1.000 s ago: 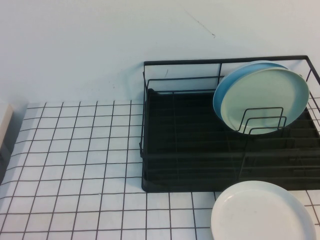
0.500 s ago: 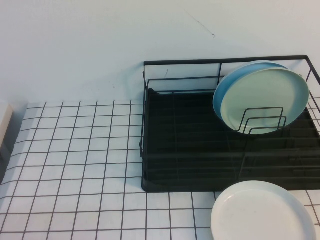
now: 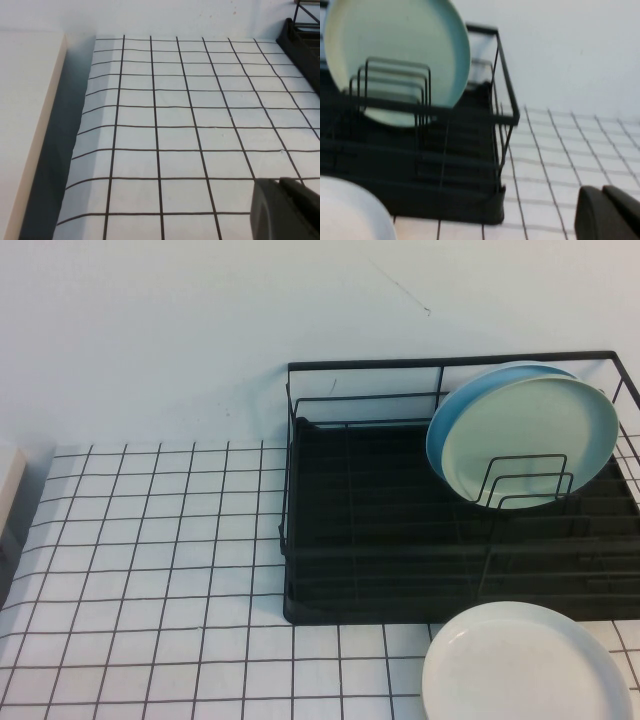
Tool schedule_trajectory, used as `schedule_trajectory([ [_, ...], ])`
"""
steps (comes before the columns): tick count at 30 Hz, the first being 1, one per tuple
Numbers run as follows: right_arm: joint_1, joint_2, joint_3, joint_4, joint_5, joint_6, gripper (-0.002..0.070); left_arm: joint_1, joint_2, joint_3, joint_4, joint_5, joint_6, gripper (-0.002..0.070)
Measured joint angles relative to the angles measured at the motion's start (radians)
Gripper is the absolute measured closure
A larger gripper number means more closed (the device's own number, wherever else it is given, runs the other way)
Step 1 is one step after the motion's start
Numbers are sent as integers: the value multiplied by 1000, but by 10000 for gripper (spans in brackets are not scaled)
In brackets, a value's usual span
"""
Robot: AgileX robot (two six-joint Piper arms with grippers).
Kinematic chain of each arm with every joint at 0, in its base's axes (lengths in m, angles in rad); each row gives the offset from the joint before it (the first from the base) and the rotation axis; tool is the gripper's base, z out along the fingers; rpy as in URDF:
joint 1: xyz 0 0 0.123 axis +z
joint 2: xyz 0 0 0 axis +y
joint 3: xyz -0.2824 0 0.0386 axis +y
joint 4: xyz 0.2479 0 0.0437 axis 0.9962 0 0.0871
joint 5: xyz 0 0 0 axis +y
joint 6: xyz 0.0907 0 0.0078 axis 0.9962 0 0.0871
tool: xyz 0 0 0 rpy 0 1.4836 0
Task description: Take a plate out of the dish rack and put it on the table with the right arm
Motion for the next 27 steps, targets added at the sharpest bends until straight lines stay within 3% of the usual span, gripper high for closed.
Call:
schedule_trajectory([
  [8, 0, 0, 0, -67, -410, -60, 680, 0, 0, 0, 0, 0, 0, 678],
  [12, 0, 0, 0, -67, -613, 2, 680, 0, 0, 0, 0, 0, 0, 678],
  [17, 0, 0, 0, -59, -709, 17, 680, 0, 0, 0, 0, 0, 0, 678],
  [21, 0, 0, -7, -57, -619, 27, 680, 0, 0, 0, 0, 0, 0, 678],
  [27, 0, 0, -198, -55, -161, 80, 680, 0, 0, 0, 0, 0, 0, 678],
])
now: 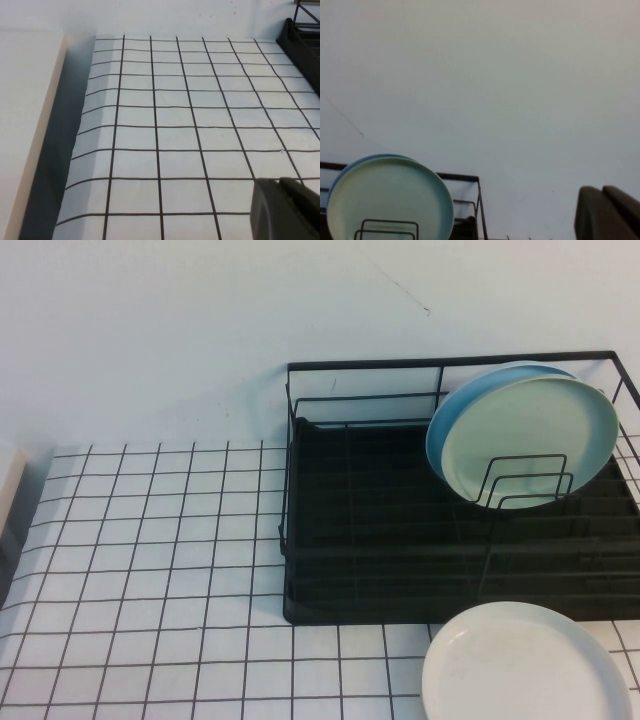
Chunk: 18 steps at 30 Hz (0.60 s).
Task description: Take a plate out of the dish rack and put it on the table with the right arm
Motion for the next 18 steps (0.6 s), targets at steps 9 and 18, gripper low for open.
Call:
schedule_trajectory([
  [9, 0, 252, -309, 64, 321, -14, 680, 0, 0, 0, 0, 0, -4, 678],
  [18, 0, 693, -572, 233, 508, -180, 680, 0, 0, 0, 0, 0, -4, 678],
])
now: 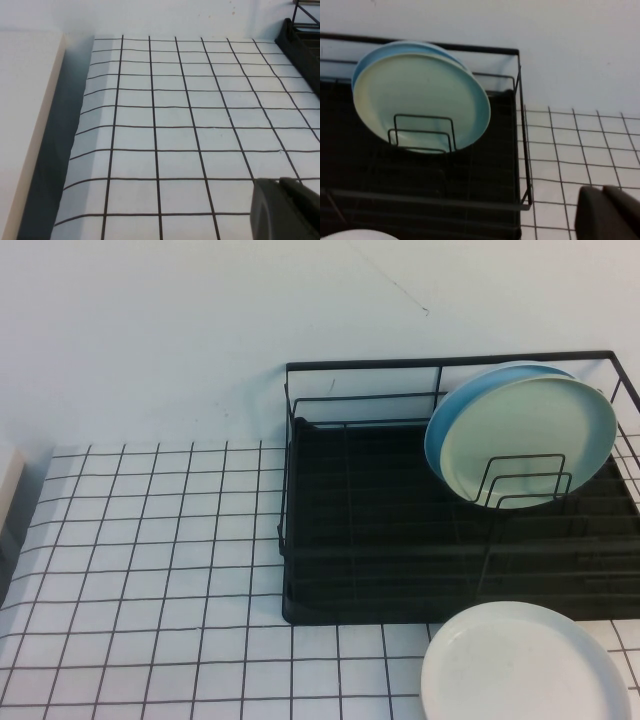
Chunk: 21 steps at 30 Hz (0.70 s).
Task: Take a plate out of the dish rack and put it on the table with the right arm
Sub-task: Grasp the plate from the shelf
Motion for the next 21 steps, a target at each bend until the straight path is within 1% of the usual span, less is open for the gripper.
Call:
schedule_trajectory([
  [10, 0, 420, -268, 121, 62, -478, 680, 0, 0, 0, 0, 0, 0, 678],
  [12, 0, 486, -313, 131, 62, -548, 678, 0, 0, 0, 0, 0, 0, 678],
  [14, 0, 547, -349, 137, 59, -584, 661, 0, 0, 0, 0, 0, 0, 678],
  [16, 0, 613, -385, 141, 55, -618, 605, 0, 0, 0, 0, 0, 0, 678],
  [18, 0, 671, -411, 147, 49, -661, 526, 0, 0, 0, 0, 0, 0, 678],
  [21, 18, 764, -450, 157, 46, -805, 325, 0, 0, 0, 0, 0, 0, 678],
])
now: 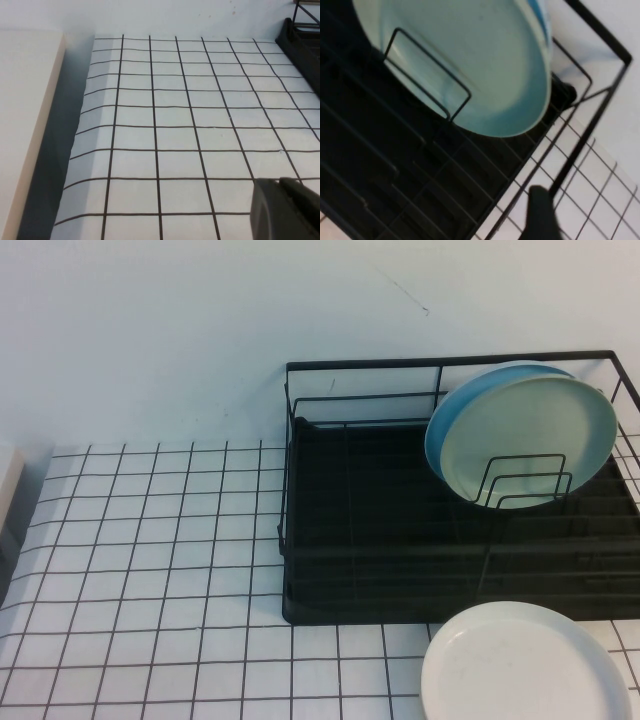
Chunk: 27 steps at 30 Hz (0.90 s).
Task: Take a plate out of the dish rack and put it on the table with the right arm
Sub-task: Grasp the plate from the shelf
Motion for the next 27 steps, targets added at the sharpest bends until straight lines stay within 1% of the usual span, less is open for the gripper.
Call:
schedule_trajectory([
  [2, 23, 51, -19, 1, -4, -113, 232, 0, 0, 0, 0, 0, 0, 678],
  [3, 36, 77, -26, 2, -12, -151, 202, 0, 0, 0, 0, 0, 0, 678],
  [5, 59, 127, -43, 2, -42, -195, 176, 0, 0, 0, 0, 0, 0, 678],
  [9, 90, 205, -81, 2, -96, -239, 162, 0, 0, 0, 0, 0, 4, 678],
  [14, 93, 283, -129, 2, -115, -244, 160, 0, 0, 0, 0, 0, 4, 678],
  [20, 93, 346, -160, 5, -183, -244, 162, 0, 0, 0, 0, 0, 4, 678],
  [22, 93, 359, -162, 13, -207, -244, 188, 0, 0, 0, 0, 0, 4, 678],
  [23, 93, 362, -162, 16, -216, -244, 218, 0, 0, 0, 0, 0, 4, 678],
  [25, 93, 370, -164, 22, -226, -244, 316, 0, 0, 0, 0, 0, 4, 678],
  [27, 93, 374, -164, 24, -228, -244, 442, 0, 0, 0, 0, 0, 4, 678],
])
